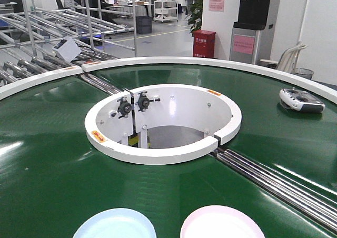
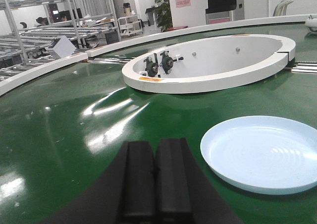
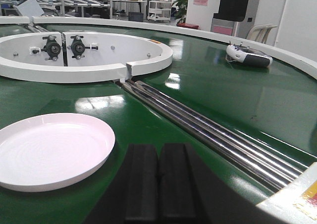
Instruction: Grab plate from conveyor and place on tray
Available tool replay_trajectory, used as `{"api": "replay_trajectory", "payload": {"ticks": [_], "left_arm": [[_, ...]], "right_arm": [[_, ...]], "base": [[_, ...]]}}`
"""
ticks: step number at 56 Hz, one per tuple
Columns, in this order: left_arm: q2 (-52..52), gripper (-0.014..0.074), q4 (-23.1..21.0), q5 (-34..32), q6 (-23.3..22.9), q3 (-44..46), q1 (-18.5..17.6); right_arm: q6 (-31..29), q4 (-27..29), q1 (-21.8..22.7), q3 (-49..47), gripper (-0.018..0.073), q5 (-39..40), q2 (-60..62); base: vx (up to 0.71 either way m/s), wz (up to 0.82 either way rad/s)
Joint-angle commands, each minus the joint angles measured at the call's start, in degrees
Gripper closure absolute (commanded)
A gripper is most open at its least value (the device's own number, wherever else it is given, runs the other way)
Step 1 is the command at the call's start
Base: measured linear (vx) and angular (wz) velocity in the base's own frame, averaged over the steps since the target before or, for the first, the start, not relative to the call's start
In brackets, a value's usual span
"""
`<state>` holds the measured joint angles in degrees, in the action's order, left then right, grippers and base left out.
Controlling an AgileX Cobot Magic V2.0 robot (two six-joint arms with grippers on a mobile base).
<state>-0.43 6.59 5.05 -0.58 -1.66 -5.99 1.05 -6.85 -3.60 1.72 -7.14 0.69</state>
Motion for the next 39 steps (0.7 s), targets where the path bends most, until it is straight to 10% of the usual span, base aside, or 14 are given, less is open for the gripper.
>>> {"api": "replay_trajectory", "payload": {"ticks": [1,39], "left_arm": [[-0.45,0.0594,-0.44,-4.51,-0.07,-1.26,-0.14],[-0.45,0.0594,-0.38,-6.00,-0.07,-0.91,-0.14]], "right_arm": [[-0.60,-0.58,0.11,0.88,0.0572,4.56,0.61],[-0.60,-0.53,0.13,0.88,0.0572,9.11,0.61]], "base": [[0.00,0.00],[0.00,0.00]]}}
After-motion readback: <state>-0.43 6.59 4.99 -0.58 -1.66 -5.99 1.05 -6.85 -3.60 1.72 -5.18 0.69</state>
